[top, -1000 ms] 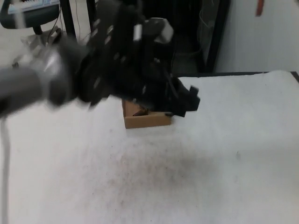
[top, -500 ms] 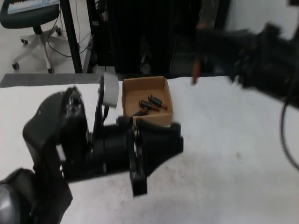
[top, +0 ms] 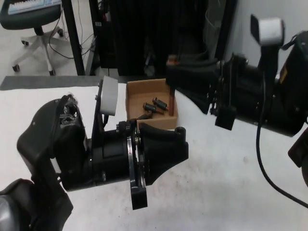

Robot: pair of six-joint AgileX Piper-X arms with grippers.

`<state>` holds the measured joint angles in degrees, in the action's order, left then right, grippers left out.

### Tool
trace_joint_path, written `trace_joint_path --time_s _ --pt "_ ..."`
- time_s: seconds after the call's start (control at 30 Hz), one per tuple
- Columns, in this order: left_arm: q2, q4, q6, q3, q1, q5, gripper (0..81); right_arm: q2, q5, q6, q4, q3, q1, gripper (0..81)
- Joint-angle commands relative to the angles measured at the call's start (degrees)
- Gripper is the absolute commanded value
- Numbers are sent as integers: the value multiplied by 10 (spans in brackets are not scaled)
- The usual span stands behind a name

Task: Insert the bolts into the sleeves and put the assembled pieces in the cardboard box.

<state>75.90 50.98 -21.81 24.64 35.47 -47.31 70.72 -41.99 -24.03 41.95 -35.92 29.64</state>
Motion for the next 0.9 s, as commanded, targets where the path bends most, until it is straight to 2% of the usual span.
trace_joint_path --time_s 0.0,0.33,0.53,0.77,0.87 --pt "-7 13 -3 -1 -1 -6 3 -5 -3 -10 21 -2 -2 8" --pt "-14 15 -3 0 -25 -6 3 -6 -53 -9 7 -2 -5 8" --pt "-27 15 -3 0 -52 -6 3 -6 -53 -9 7 -2 -17 8" --pt "-27 15 2 0 -53 -20 3 -6 -50 -9 7 -2 -16 8" --pt "-27 15 8 0 -53 -51 3 -6 -45 -9 7 -2 -16 8"
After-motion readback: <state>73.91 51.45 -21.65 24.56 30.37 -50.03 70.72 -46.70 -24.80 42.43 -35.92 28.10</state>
